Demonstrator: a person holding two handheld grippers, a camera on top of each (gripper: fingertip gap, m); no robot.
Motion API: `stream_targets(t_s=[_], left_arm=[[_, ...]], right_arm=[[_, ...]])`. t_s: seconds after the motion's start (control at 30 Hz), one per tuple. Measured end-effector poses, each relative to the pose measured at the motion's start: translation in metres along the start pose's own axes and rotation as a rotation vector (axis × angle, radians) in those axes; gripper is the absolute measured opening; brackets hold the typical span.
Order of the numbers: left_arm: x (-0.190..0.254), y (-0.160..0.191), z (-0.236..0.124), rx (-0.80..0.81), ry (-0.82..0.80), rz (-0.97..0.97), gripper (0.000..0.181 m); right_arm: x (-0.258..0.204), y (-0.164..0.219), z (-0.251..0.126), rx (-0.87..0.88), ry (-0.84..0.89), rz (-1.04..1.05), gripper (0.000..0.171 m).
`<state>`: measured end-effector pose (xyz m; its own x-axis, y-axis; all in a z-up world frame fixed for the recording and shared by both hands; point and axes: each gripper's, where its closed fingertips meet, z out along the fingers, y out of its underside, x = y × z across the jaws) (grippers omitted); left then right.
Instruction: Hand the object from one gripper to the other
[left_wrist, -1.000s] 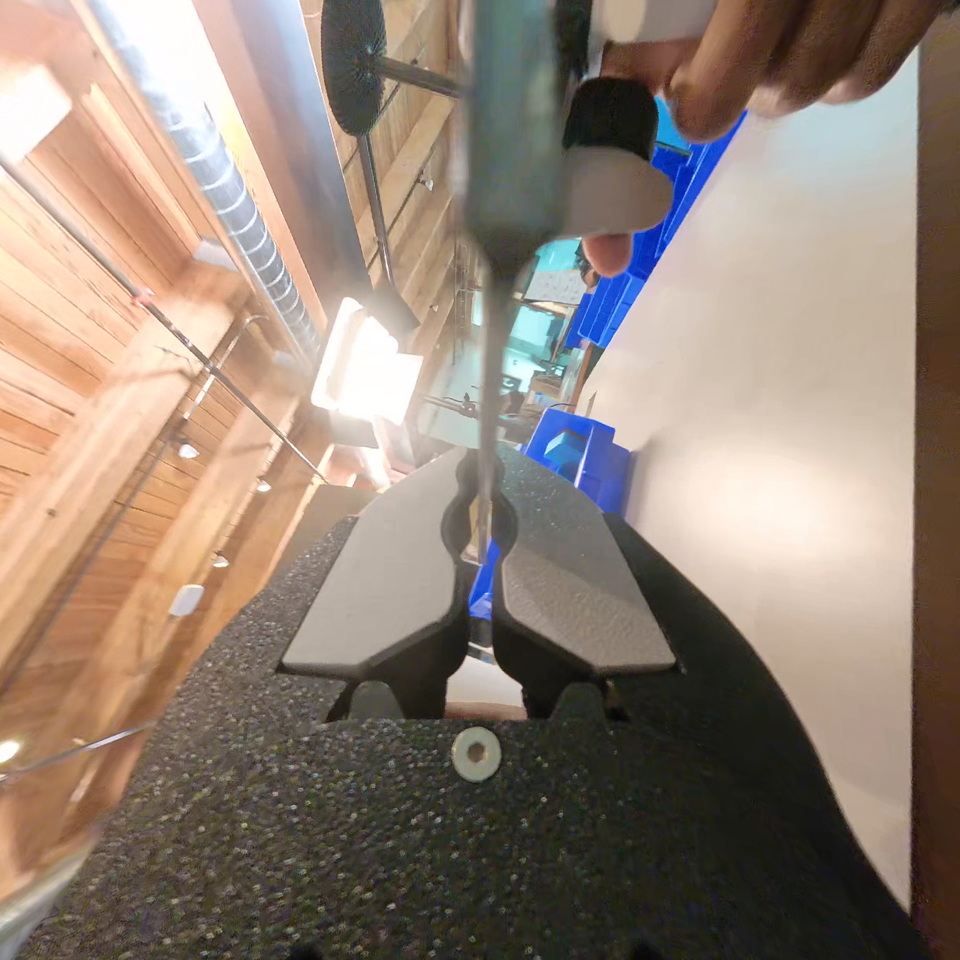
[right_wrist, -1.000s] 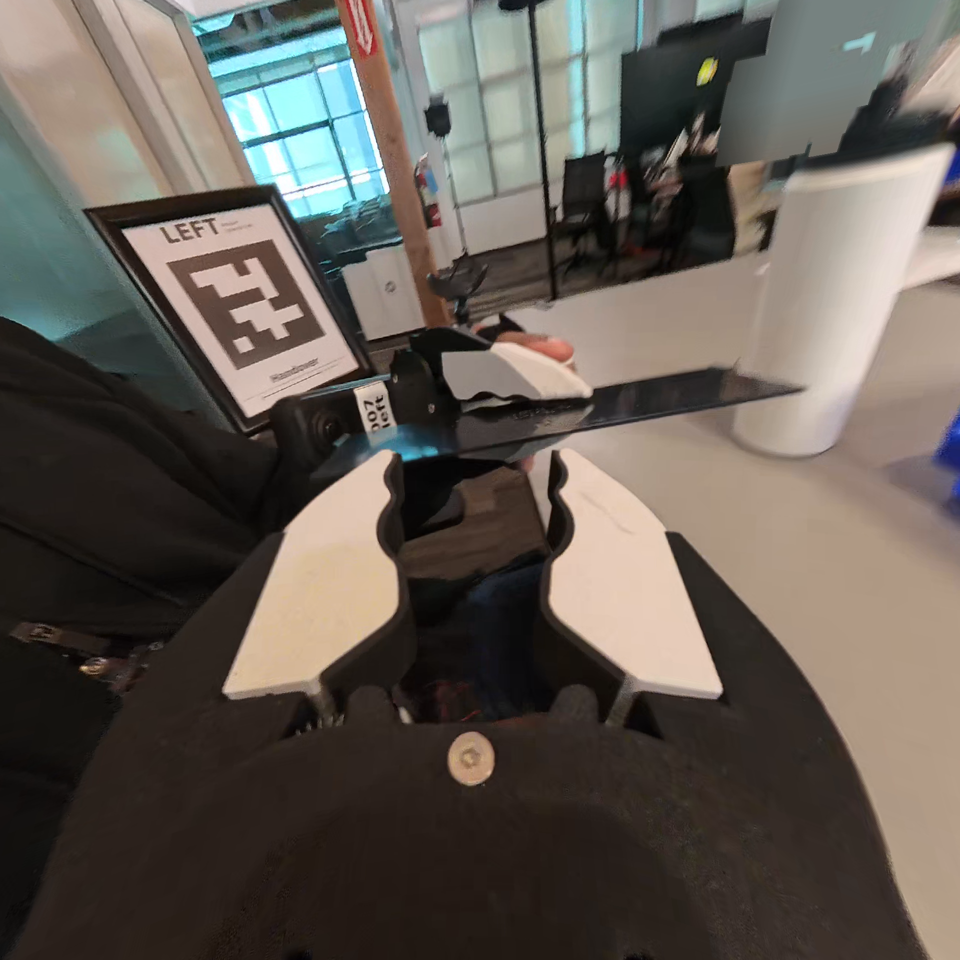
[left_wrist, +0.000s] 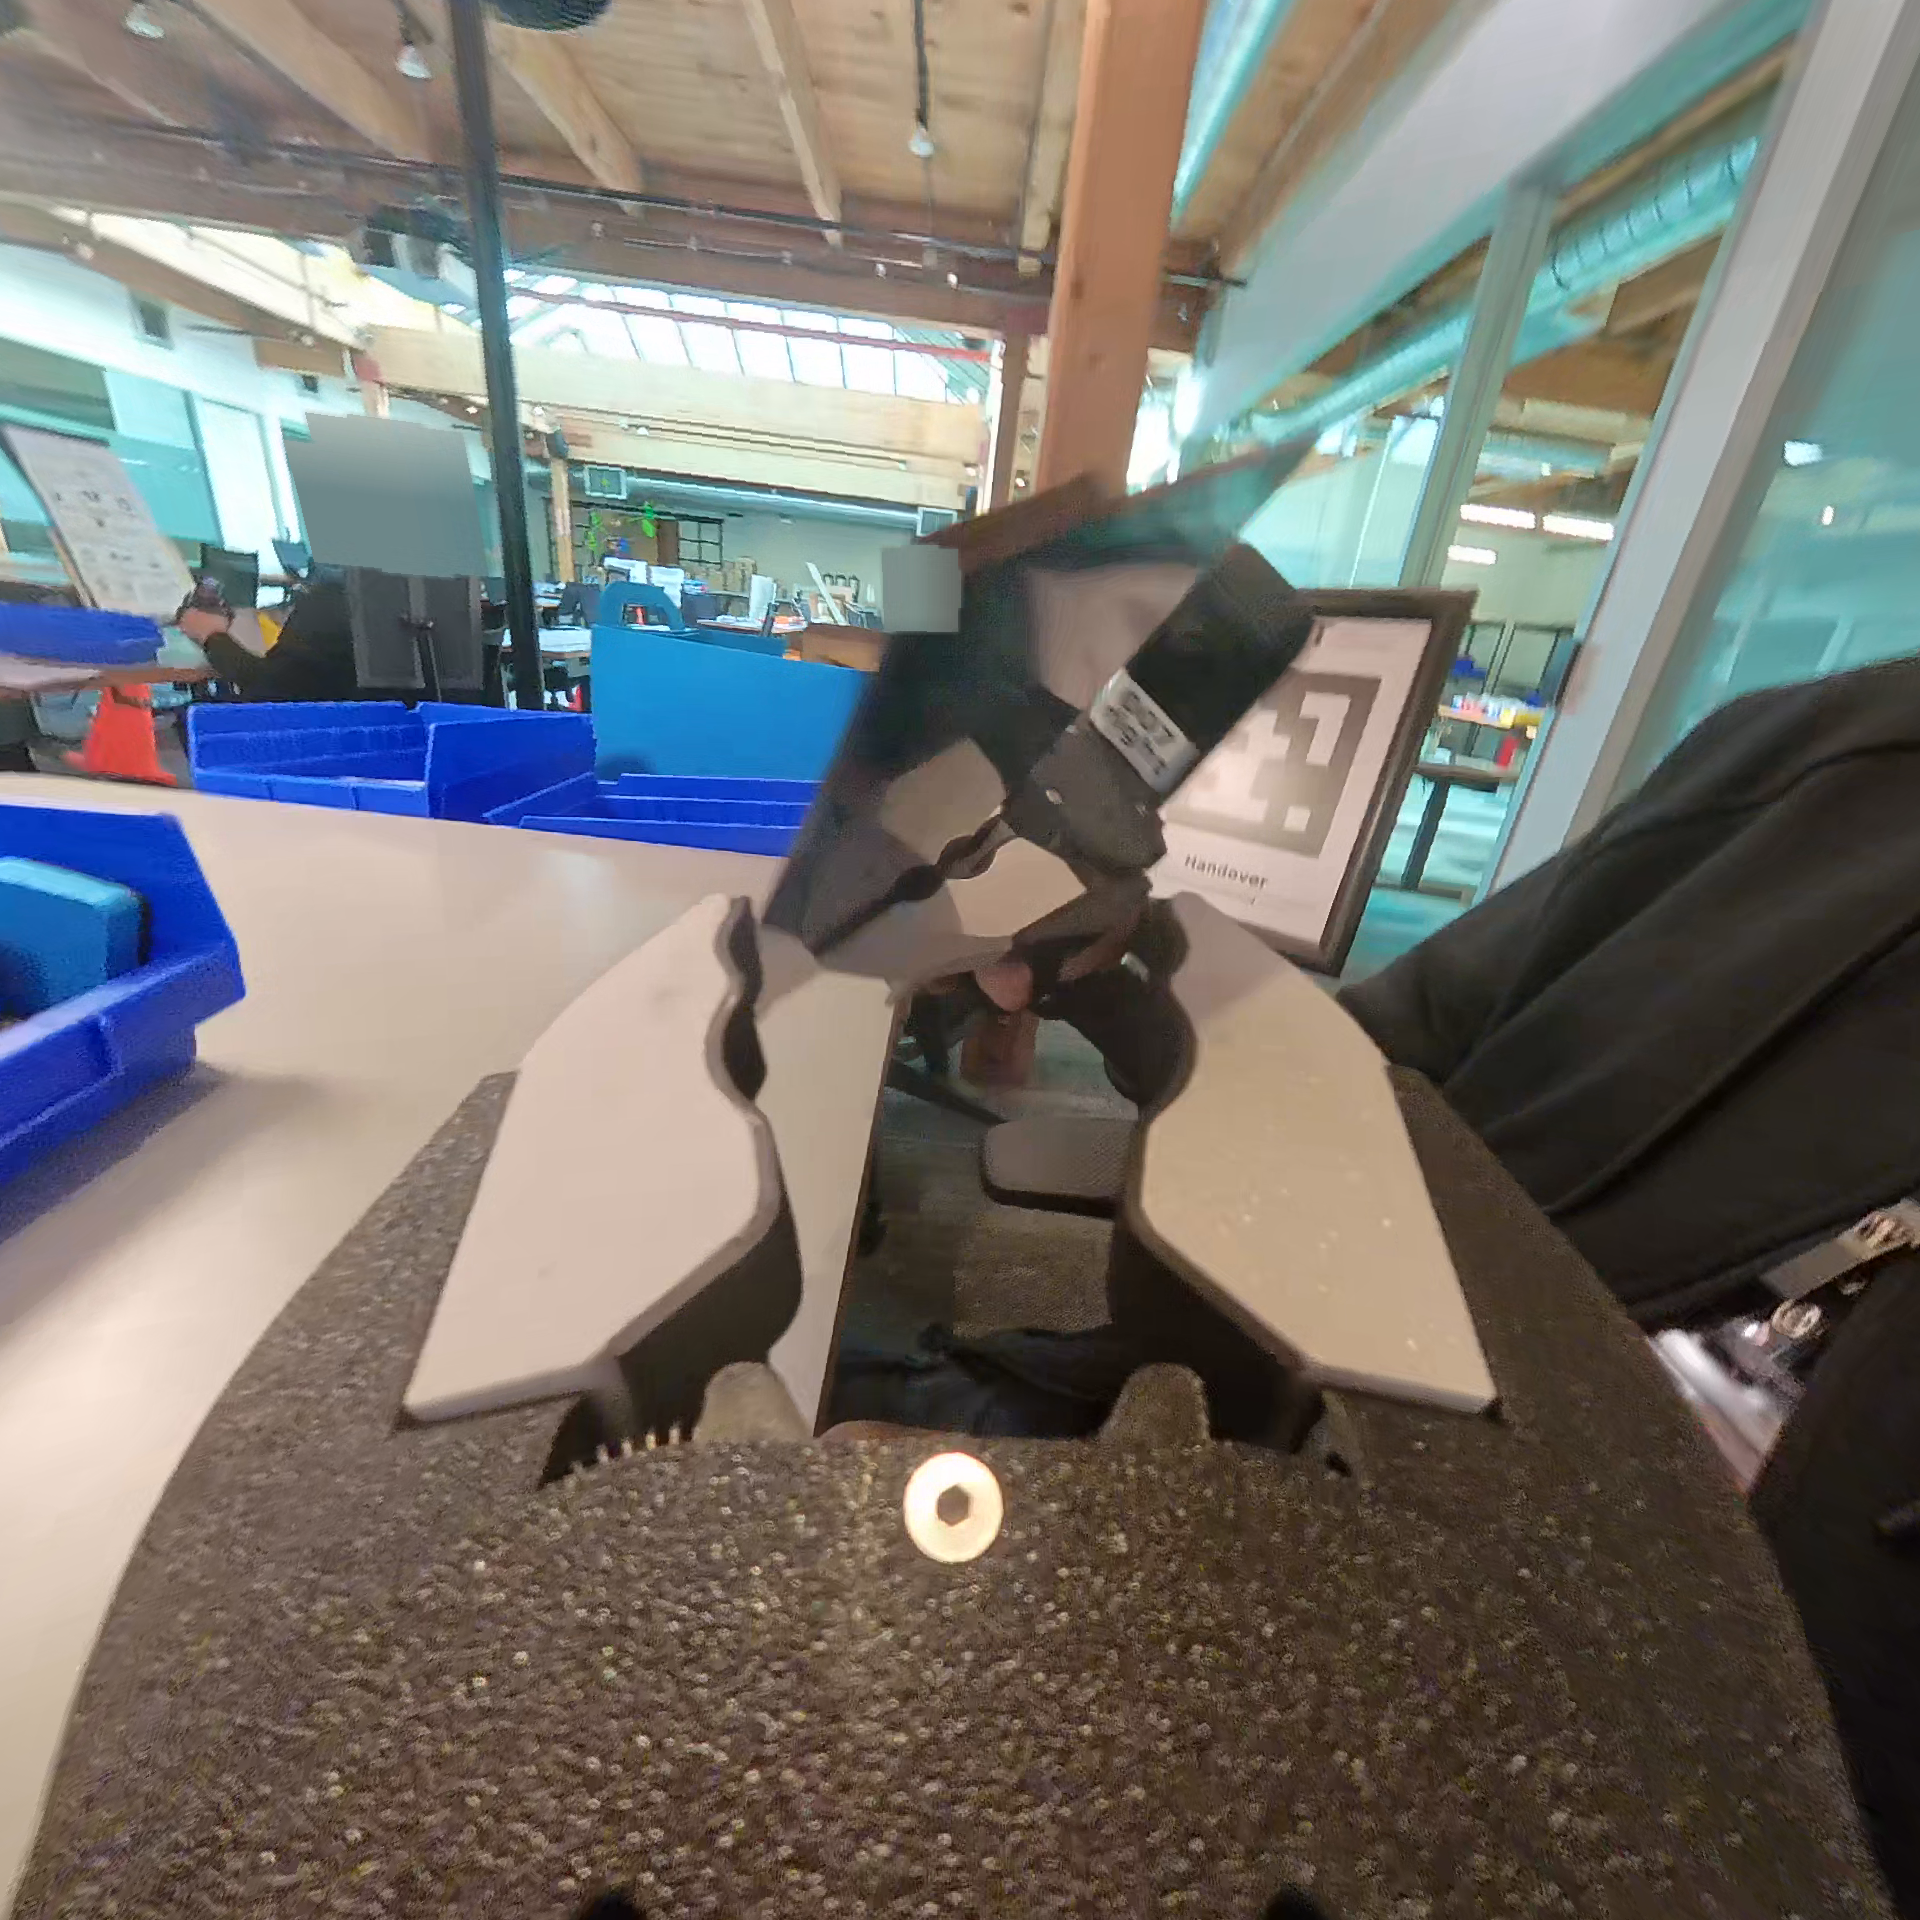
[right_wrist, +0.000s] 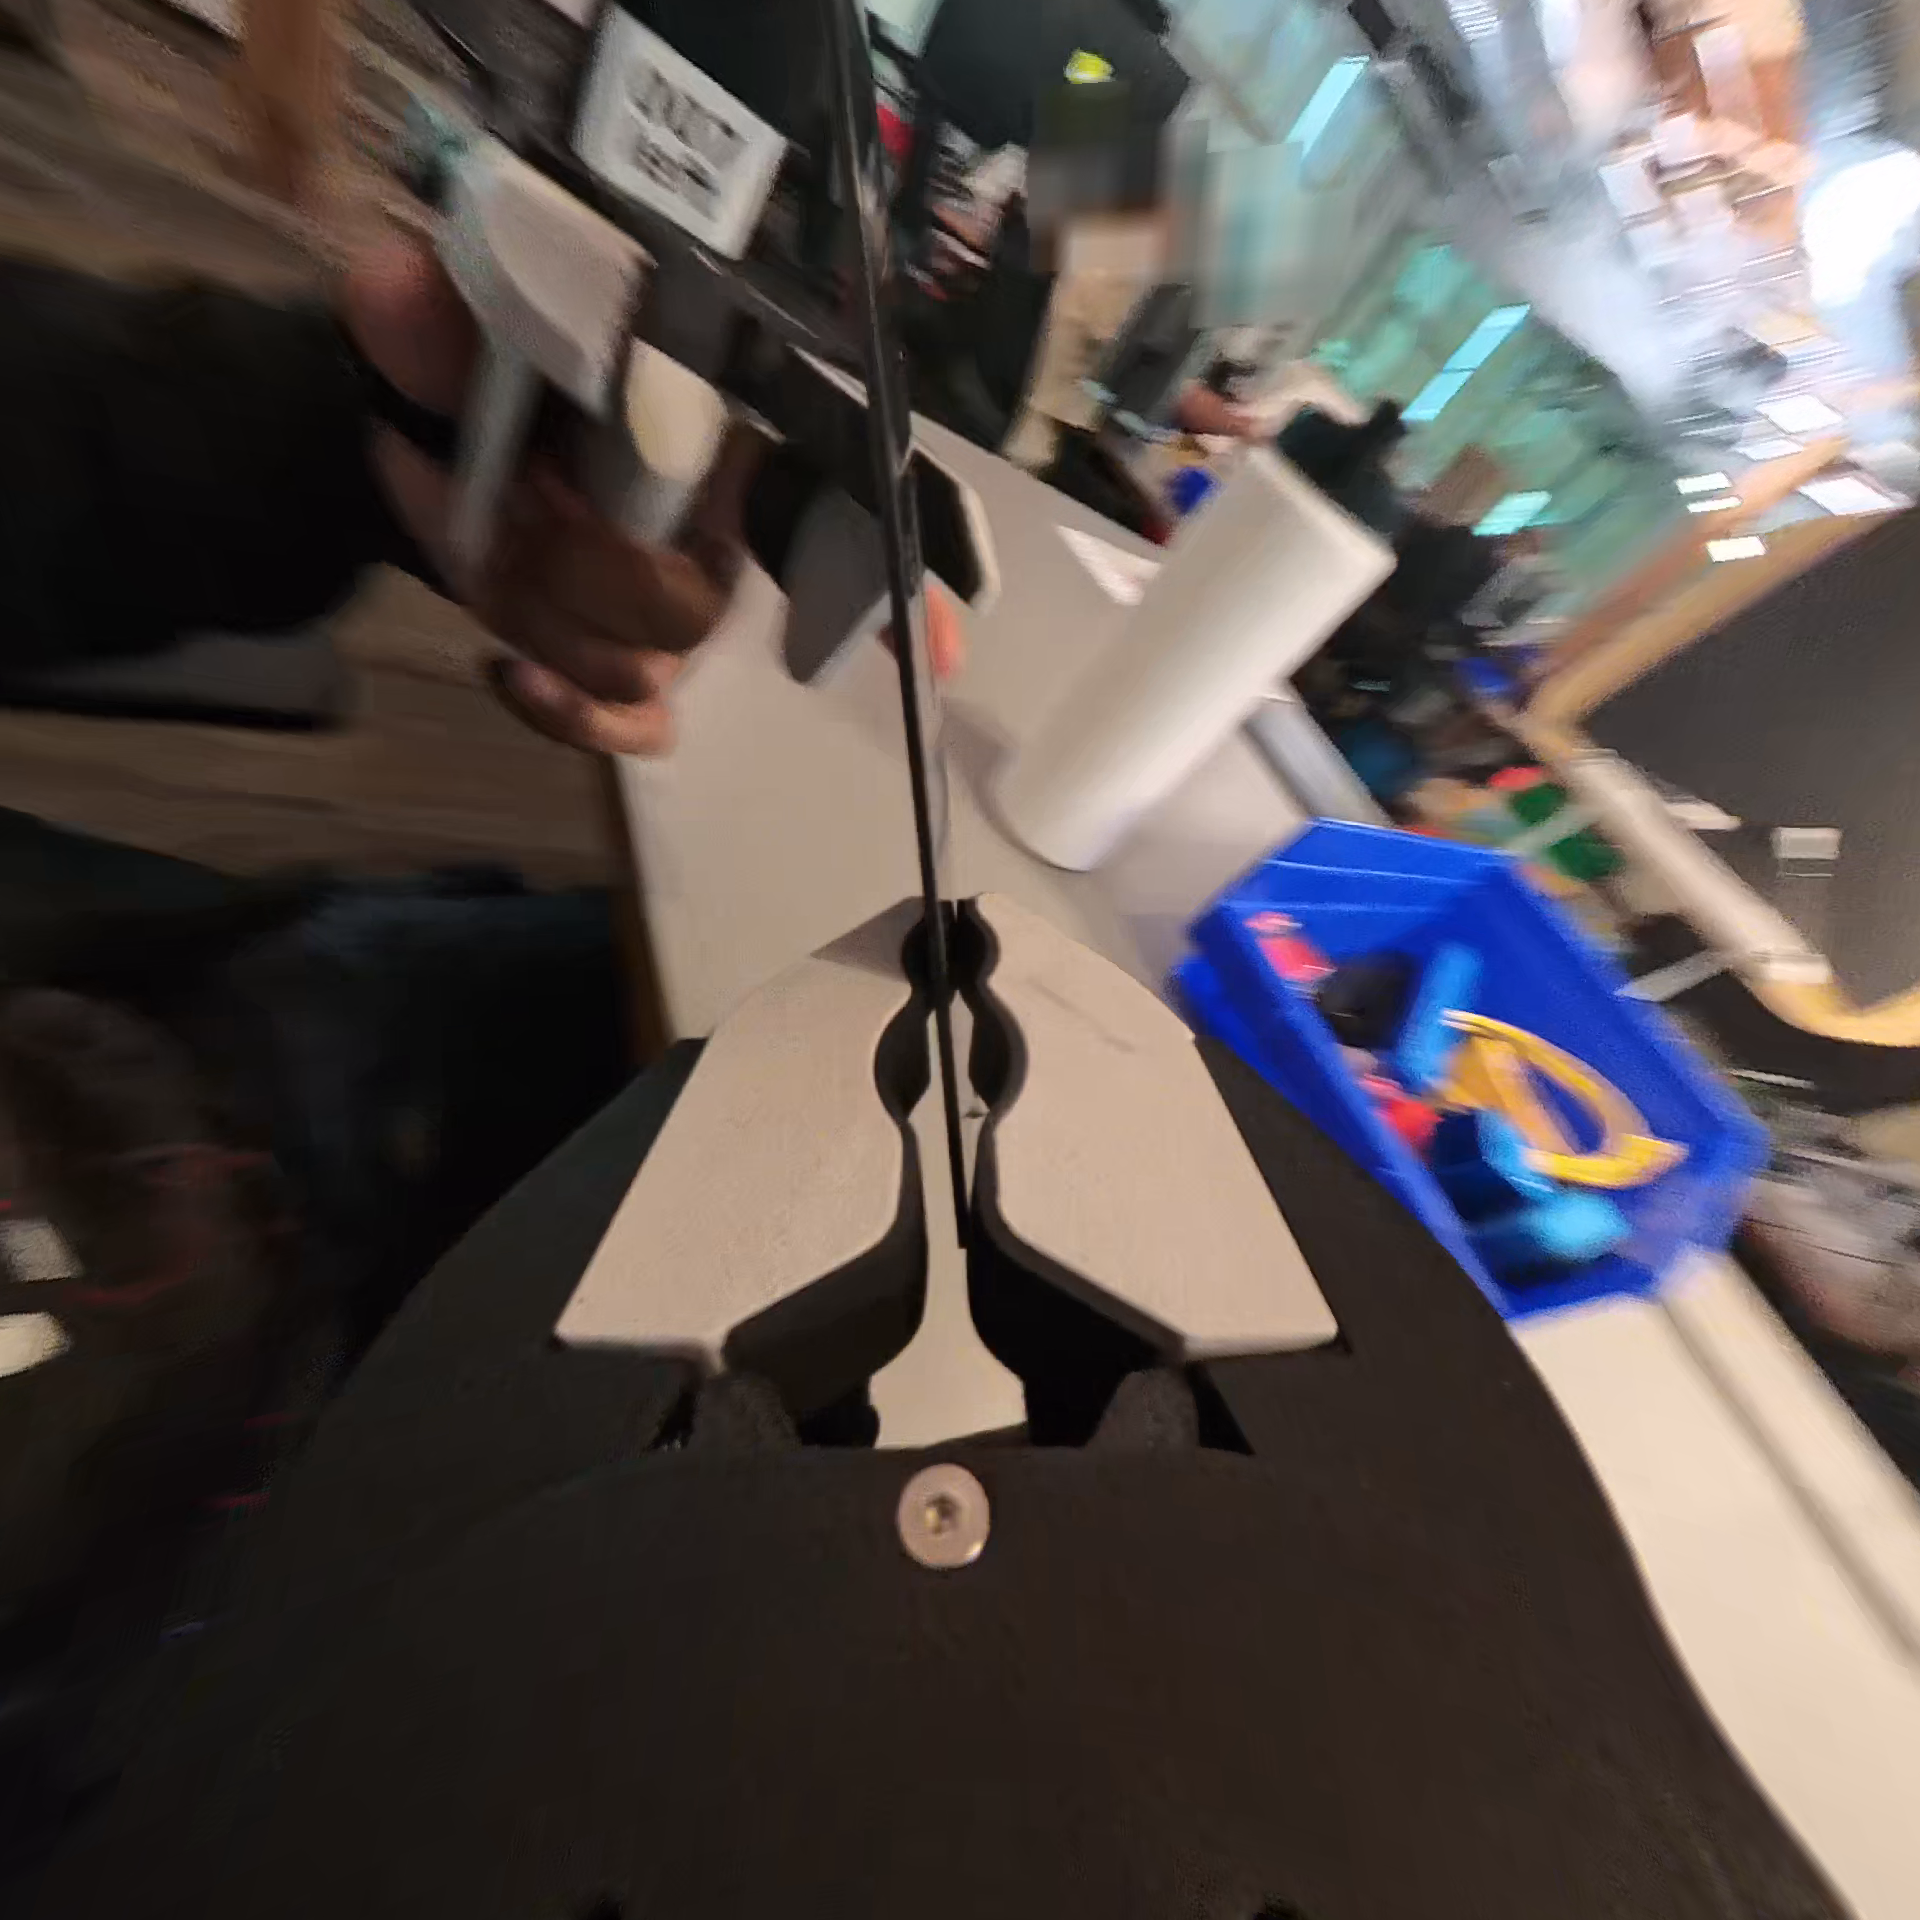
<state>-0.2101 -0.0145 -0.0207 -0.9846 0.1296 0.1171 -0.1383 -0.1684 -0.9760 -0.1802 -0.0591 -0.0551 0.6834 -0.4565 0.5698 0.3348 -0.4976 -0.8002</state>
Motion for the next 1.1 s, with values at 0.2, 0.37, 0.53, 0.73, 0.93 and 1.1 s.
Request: stream_targets(t_s=[0.2,0.37,0.53,0.73,0.93,1.1], left_arm=[[-0.015,-0.011,0.000,0.014,-0.089,-0.189,0.094],[-0.006,-0.022,0.021,0.088,-0.067,-0.367,0.101],[-0.001,-0.036,0.017,0.158,-0.033,-0.455,0.087],[-0.004,-0.005,0.026,0.009,-0.078,-0.400,0.022],[-0.014,-0.013,0.017,0.040,-0.160,-0.188,0.004],[-0.034,-0.040,-0.010,0.128,-0.399,0.158,0.003]], right_arm=[[0.069,0.007,-0.025,-0.151,0.569,-0.384,0.002],[0.073,-0.002,-0.030,-0.164,0.744,-0.657,0.001],[0.056,-0.014,-0.030,-0.097,0.792,-0.929,0.001],[0.049,-0.026,-0.032,-0.020,0.828,-0.943,0.003],[0.045,-0.025,-0.028,0.066,0.614,-0.627,0.039],[0.049,-0.026,-0.031,0.176,0.416,-0.200,0.038]])
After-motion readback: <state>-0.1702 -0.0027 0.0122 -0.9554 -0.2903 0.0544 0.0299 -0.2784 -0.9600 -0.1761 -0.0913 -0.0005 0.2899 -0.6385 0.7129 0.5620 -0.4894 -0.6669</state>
